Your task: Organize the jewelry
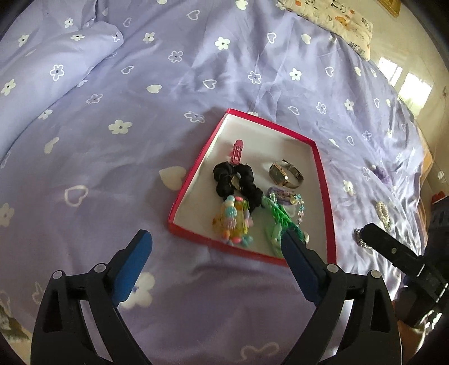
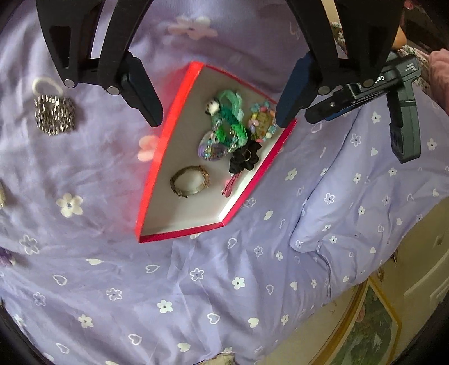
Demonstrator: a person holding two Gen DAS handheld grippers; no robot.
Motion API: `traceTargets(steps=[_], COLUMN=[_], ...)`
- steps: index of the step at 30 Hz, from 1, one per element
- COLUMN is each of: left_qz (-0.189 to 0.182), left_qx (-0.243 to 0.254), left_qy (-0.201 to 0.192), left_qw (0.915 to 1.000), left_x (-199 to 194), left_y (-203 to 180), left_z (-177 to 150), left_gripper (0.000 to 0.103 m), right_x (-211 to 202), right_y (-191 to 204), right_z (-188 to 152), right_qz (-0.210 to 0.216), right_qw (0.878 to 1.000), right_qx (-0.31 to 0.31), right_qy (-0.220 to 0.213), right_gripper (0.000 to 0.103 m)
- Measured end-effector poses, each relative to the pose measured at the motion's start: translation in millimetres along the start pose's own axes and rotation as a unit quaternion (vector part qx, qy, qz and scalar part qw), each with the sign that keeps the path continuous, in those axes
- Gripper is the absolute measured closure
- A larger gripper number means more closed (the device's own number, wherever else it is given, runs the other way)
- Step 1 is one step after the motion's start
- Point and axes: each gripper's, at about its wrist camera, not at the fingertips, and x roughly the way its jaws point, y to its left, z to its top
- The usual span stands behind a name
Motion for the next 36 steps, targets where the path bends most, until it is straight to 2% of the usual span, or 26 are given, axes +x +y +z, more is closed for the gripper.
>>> traceTargets(steps=[6,11,15,17,20,24,27,31,36], left_qz=[0.023,0.045,0.053,0.058,0.071,0.091,0.103,0.11,0.123], left_qx=[0.003,0.021,0.044,0.053,0.062,0.067,0.079,0.086,0.098], left_qy=[0.0,-0.011,-0.038,-0.055,-0.092,-0.123,-0.116,-0.091,-0.087], left_qw=[0.9997,0.9987,0.9969,0.9954,0.9913,0.9859,0.9848,0.986,0.9836], left_x=[-9.2,-21.0,-40.0,-50.3,-71.8,-88.8,-80.8,-62.4,-53.0], left_y=[0.0,-4.4,-13.9,-19.0,-25.0,-27.8,-29.6,-30.7,-36.1], left_z=[-17.8,-32.5,-39.5,-39.6,-38.9,-37.4,-39.0,-45.6,-55.9], left_gripper=[0.009,0.009,0.008,0.005,0.0,0.0,0.0,0.0,0.0], right_x=[-9.0,-22.2,-38.0,-48.8,-62.0,-76.1,-75.8,-61.7,-51.2], right_y=[1.8,10.3,20.1,26.5,35.2,47.4,50.9,44.9,40.1], right_z=[-19.6,-32.7,-33.5,-32.0,-29.2,-26.7,-28.8,-36.9,-47.9], right_qz=[-0.003,-0.021,-0.04,-0.053,-0.072,-0.087,-0.095,-0.1,-0.112], right_qw=[1.0,0.999,0.997,0.994,0.99,0.983,0.98,0.981,0.981], right_qx=[0.003,-0.026,-0.056,-0.075,-0.1,-0.136,-0.157,-0.152,-0.15], right_qy=[-0.01,-0.026,-0.042,-0.055,-0.066,-0.083,-0.083,-0.062,-0.05], right_gripper=[0.016,0.015,0.011,0.007,0.004,0.001,0.0,0.0,0.0])
